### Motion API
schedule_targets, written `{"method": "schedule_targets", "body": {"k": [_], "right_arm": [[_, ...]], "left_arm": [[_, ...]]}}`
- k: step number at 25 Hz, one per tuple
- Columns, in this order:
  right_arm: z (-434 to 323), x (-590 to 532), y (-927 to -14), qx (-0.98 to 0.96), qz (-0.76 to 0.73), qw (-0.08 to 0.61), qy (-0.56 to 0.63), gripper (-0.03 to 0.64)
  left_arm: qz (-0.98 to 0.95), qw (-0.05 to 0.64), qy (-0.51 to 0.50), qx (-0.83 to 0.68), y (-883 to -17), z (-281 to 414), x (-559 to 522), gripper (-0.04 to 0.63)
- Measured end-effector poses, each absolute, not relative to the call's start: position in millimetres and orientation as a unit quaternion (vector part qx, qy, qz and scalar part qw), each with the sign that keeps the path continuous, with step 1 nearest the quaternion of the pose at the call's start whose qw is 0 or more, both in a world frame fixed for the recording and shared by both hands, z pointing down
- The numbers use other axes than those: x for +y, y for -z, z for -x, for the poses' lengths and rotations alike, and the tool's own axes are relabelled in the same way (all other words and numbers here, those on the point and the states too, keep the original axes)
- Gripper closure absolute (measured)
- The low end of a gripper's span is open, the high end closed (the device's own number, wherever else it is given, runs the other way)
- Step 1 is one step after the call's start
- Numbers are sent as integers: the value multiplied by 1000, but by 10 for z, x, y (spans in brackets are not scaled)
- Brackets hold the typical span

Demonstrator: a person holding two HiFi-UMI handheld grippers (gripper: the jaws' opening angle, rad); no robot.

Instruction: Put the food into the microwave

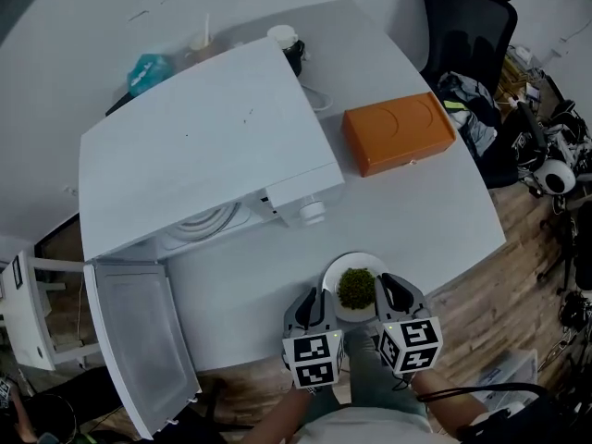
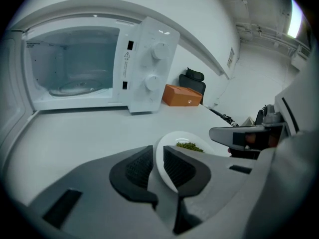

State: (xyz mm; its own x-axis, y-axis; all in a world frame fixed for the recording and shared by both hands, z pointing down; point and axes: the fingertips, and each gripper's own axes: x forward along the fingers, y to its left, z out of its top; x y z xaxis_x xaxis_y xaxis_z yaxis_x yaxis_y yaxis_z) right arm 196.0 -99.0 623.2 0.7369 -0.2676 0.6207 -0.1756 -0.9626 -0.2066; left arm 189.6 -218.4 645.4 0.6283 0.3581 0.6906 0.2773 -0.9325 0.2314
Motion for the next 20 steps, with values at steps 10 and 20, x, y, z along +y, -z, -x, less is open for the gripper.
{"method": "schedule_targets", "body": {"k": [10,20], "right_arm": [[-1918,-763,-6504,104,920,72,372,592],[-1904,-698,-6643,99,911,78,392,583]], "left_arm": [[-891,68,-421,155,-6653,-1910,-2203,537],[-880,85,-443,150,-6747,-1842,-2182,537]]}}
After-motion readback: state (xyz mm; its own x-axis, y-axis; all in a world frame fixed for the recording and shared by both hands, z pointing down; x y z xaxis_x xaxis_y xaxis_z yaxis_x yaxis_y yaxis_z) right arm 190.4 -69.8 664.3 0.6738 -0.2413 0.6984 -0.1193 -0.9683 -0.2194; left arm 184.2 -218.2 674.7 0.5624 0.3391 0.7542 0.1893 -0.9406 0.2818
